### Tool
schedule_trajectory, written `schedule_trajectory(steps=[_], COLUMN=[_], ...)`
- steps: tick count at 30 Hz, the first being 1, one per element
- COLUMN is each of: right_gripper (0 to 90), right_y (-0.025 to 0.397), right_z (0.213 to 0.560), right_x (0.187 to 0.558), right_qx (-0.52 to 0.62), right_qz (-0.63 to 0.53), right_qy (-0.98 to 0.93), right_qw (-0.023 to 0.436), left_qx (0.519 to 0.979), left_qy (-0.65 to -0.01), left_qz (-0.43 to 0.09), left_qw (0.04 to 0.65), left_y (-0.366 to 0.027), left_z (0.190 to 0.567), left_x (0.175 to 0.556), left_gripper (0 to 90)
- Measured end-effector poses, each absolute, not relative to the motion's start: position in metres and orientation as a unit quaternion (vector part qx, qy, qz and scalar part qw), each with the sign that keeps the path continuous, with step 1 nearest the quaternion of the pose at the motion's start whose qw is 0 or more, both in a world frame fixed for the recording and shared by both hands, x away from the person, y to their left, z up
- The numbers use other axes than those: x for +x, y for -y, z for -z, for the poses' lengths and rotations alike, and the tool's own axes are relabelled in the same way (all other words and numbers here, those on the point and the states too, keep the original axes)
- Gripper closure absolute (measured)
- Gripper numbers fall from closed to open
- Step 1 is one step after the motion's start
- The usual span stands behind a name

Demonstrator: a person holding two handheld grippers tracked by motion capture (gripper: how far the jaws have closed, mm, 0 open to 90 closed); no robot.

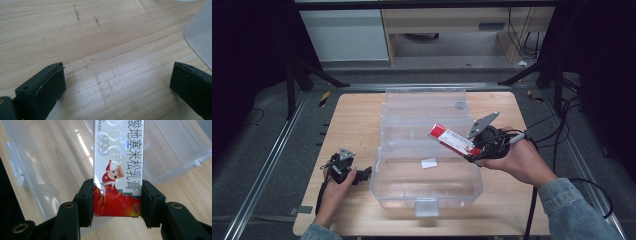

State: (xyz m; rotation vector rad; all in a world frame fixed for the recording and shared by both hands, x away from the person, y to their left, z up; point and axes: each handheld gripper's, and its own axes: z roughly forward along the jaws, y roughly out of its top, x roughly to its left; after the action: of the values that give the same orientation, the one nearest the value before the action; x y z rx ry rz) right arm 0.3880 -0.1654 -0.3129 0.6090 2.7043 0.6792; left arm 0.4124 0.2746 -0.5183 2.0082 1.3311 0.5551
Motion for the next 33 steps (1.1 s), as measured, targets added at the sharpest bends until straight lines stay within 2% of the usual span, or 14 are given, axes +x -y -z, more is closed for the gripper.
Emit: schedule_trajectory(steps=[18, 33], right_gripper=[51.5, 51.5], right_y=[0.103, 0.070], right_z=[0.340, 0.355], right_x=[0.388, 0.389], right_qx=[0.136, 0.094], right_qz=[-0.211, -0.208], right_qy=[-0.962, -0.968], right_qw=[0.108, 0.101], left_qx=[0.767, 0.767], left_qy=[-0.508, -0.508], left_qz=[-0.212, -0.212], left_qw=[0.329, 0.328], left_y=[-0.275, -0.275], left_z=[0.518, 0.518], left_x=[0.412, 0.412], left_gripper=[0.0, 0.0])
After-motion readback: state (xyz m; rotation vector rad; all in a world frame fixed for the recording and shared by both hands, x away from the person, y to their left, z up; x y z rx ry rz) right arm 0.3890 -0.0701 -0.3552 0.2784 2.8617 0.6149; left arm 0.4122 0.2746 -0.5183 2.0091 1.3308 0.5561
